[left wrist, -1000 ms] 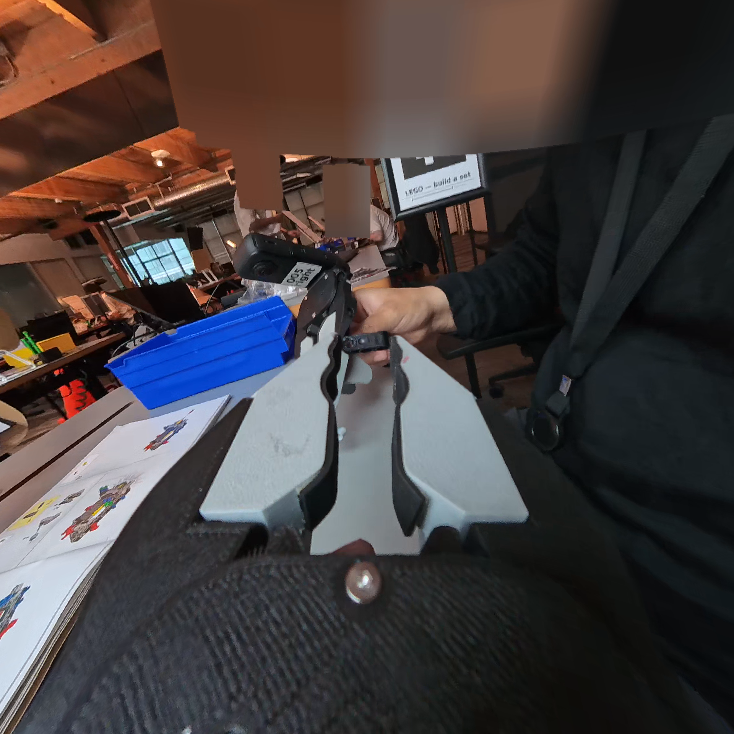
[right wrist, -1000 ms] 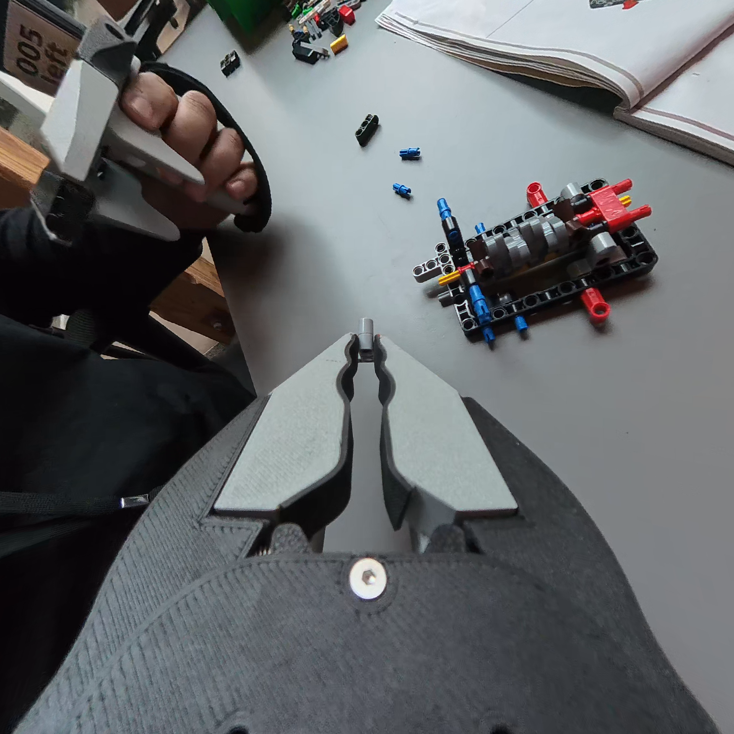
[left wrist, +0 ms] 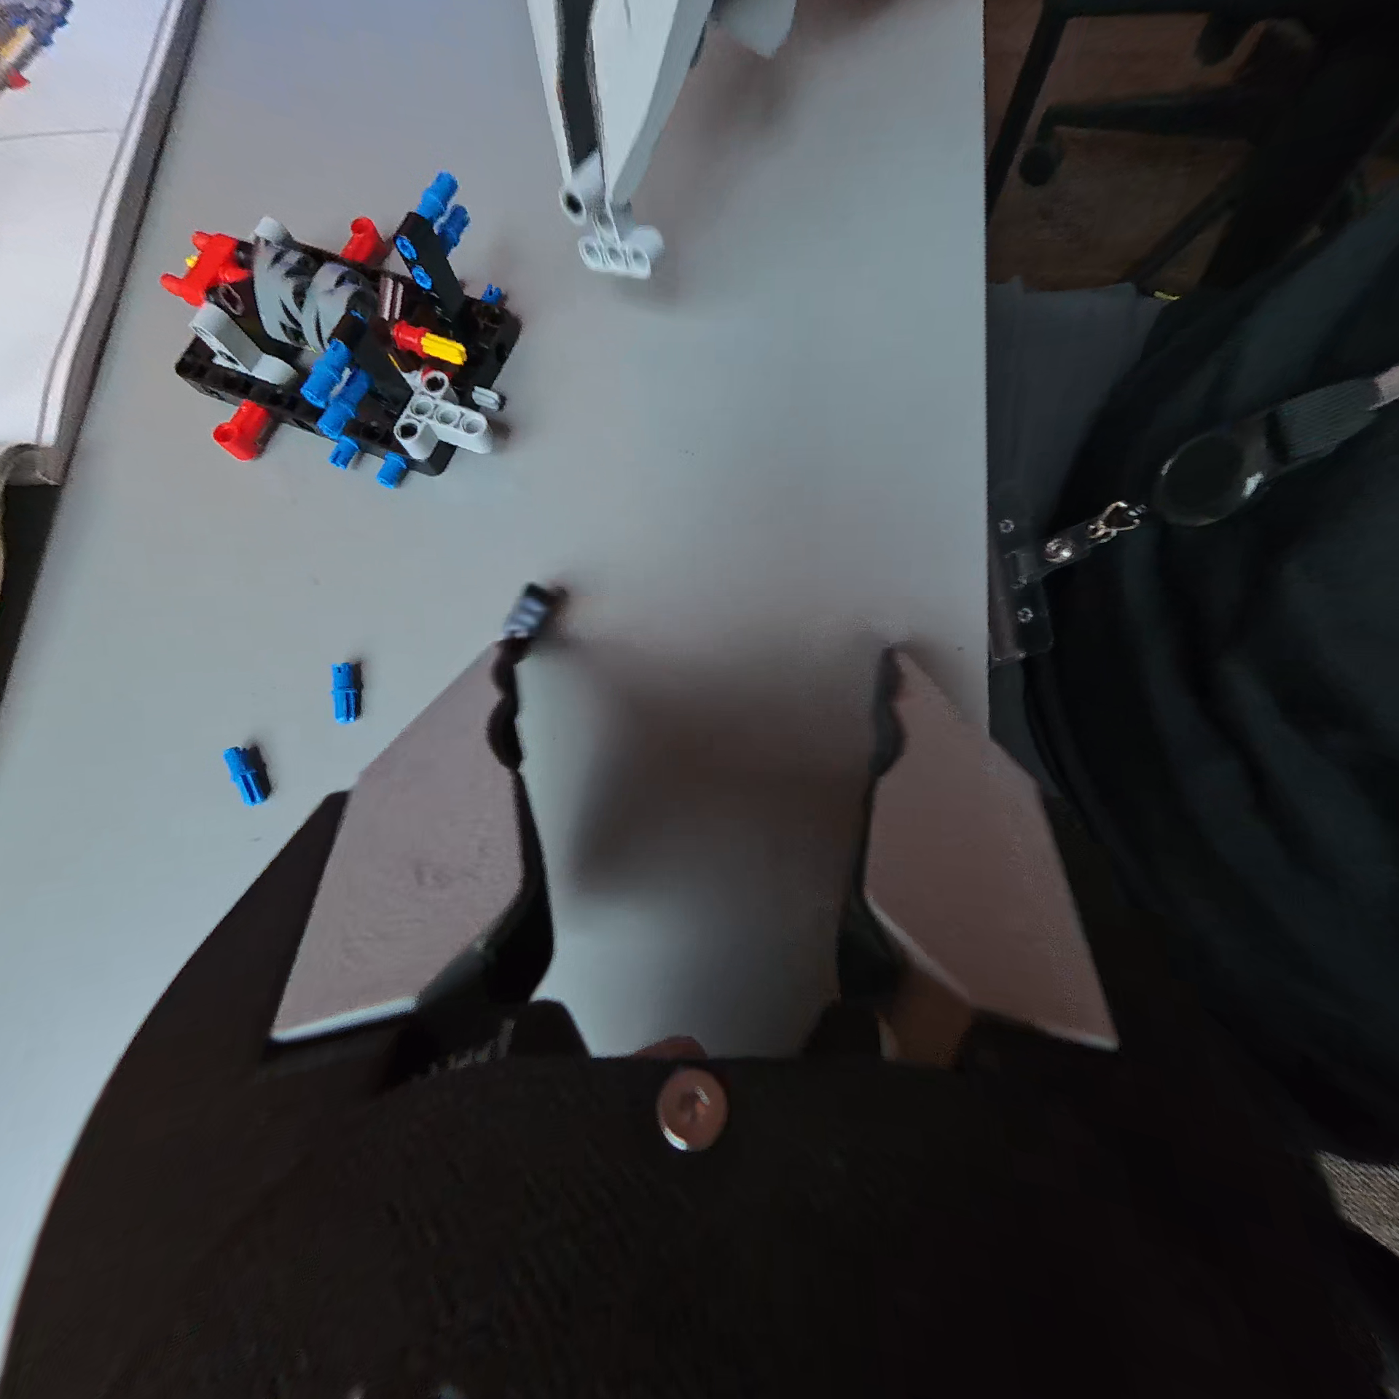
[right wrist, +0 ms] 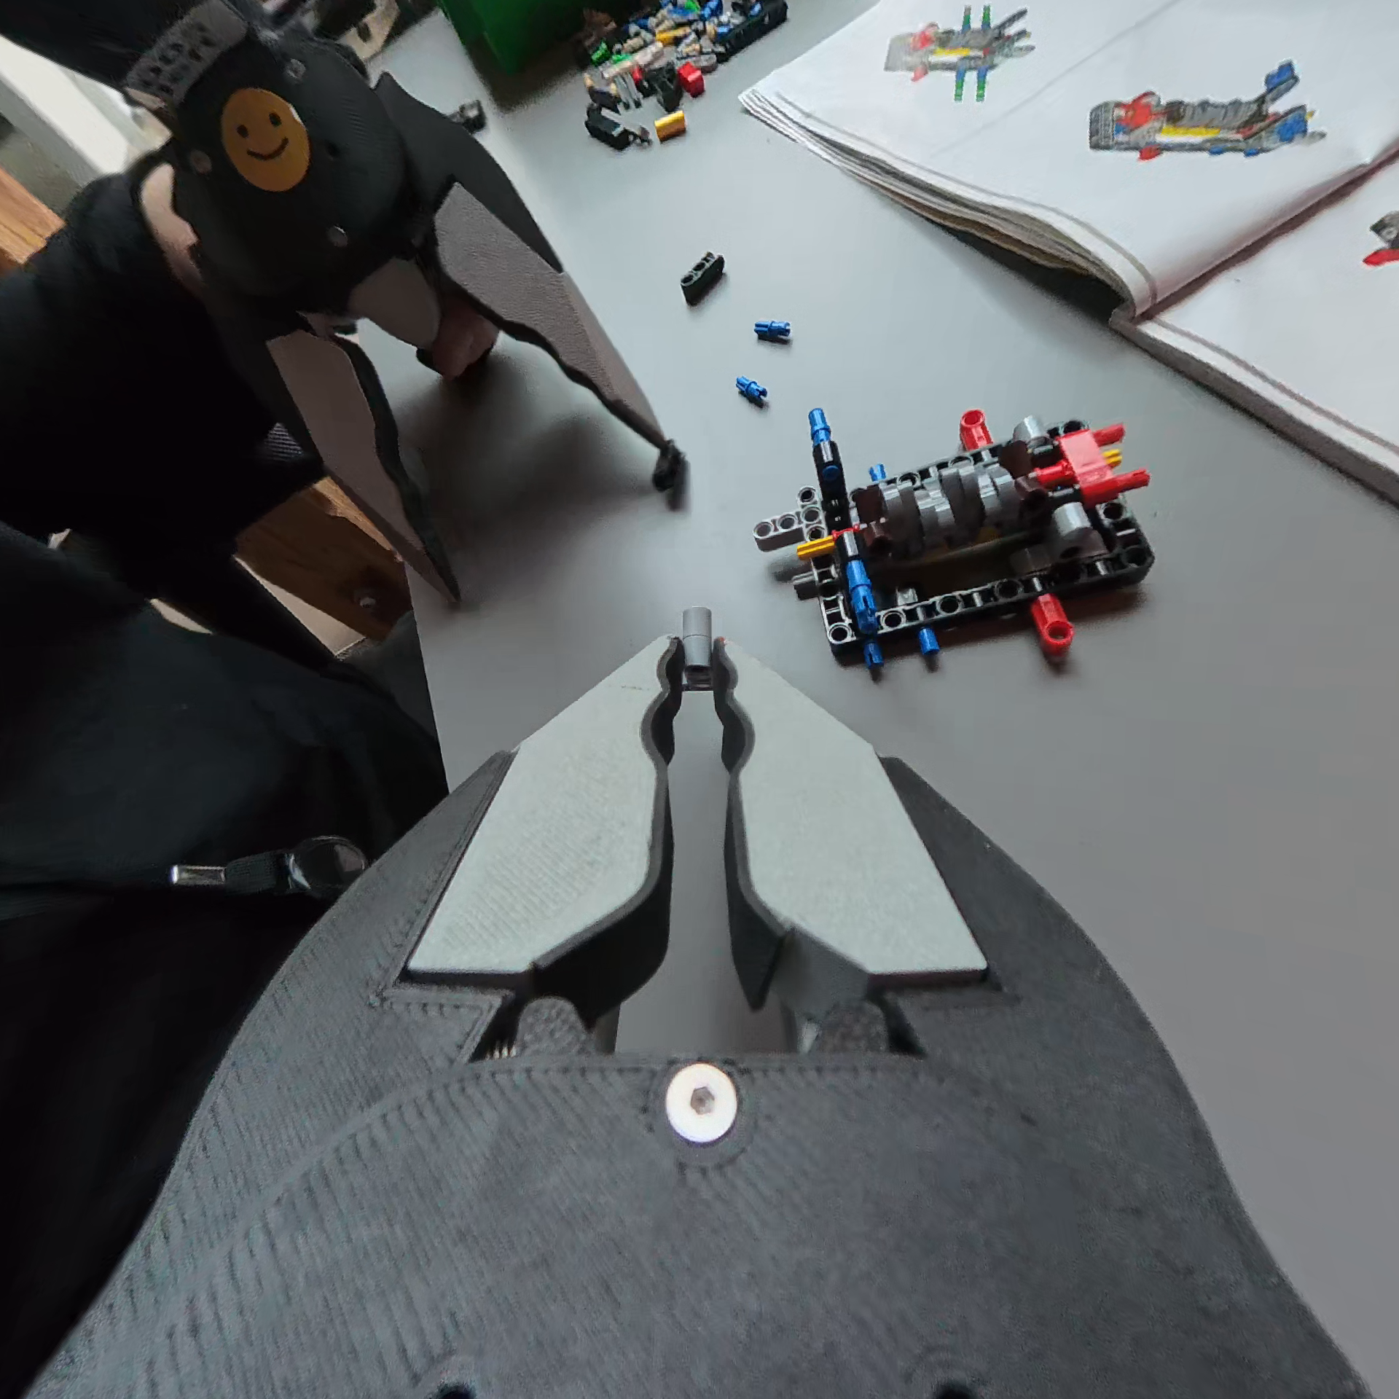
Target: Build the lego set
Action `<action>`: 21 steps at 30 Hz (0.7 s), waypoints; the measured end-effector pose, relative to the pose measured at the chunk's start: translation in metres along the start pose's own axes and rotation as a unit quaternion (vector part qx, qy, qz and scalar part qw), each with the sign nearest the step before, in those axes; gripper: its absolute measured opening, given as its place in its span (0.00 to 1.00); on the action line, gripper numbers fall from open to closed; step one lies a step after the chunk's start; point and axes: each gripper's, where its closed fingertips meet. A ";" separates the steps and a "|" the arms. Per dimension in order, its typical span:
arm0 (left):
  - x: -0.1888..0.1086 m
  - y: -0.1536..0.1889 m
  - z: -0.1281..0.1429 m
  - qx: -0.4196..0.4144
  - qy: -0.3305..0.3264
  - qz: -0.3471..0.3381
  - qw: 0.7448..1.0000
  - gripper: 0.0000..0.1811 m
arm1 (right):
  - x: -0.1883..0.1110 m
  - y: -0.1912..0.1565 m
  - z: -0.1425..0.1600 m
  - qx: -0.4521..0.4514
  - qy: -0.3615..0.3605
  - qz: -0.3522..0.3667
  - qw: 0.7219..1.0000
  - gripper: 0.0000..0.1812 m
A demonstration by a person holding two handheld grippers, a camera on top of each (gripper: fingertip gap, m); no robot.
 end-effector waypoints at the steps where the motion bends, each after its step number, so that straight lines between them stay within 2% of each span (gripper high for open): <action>1: -0.001 -0.002 0.003 -0.006 -0.008 0.000 1.000 0.60 | -0.003 0.000 -0.003 -0.008 0.011 -0.007 1.000 0.02; 2: -0.002 -0.005 0.005 -0.009 -0.010 -0.007 1.000 0.63 | -0.006 0.002 -0.006 -0.017 0.022 -0.012 1.000 0.02; 4: -0.006 -0.007 0.004 0.000 0.001 -0.006 1.000 0.60 | -0.012 0.009 -0.012 -0.030 0.046 -0.021 0.998 0.02; 7: -0.011 0.007 -0.002 0.015 0.032 0.050 0.998 0.56 | -0.020 0.019 -0.021 -0.034 0.072 -0.050 0.996 0.02; 10: -0.015 0.010 0.007 0.026 0.019 0.082 0.996 0.58 | -0.023 0.034 -0.030 -0.042 0.091 -0.068 0.993 0.02; 12: -0.020 0.003 0.010 0.051 0.016 0.077 0.996 0.59 | -0.023 0.047 -0.039 -0.046 0.106 -0.076 0.990 0.02; 14: -0.029 -0.002 0.006 0.069 0.046 0.080 0.993 0.57 | -0.023 0.063 -0.050 -0.043 0.123 -0.088 0.988 0.02; 17: -0.048 -0.006 -0.011 0.049 0.123 0.123 0.983 0.47 | -0.024 0.085 -0.069 -0.033 0.151 -0.108 0.982 0.02; 21: -0.069 -0.041 -0.029 0.008 0.193 0.121 0.974 0.47 | -0.023 0.112 -0.083 -0.029 0.176 -0.094 0.980 0.02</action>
Point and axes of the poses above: each gripper's, where its closed fingertips meet, x out along the fingers, z out of its underside, y = z × x across the jaws, and after that the axes turned 10 degrees about z, right-handed
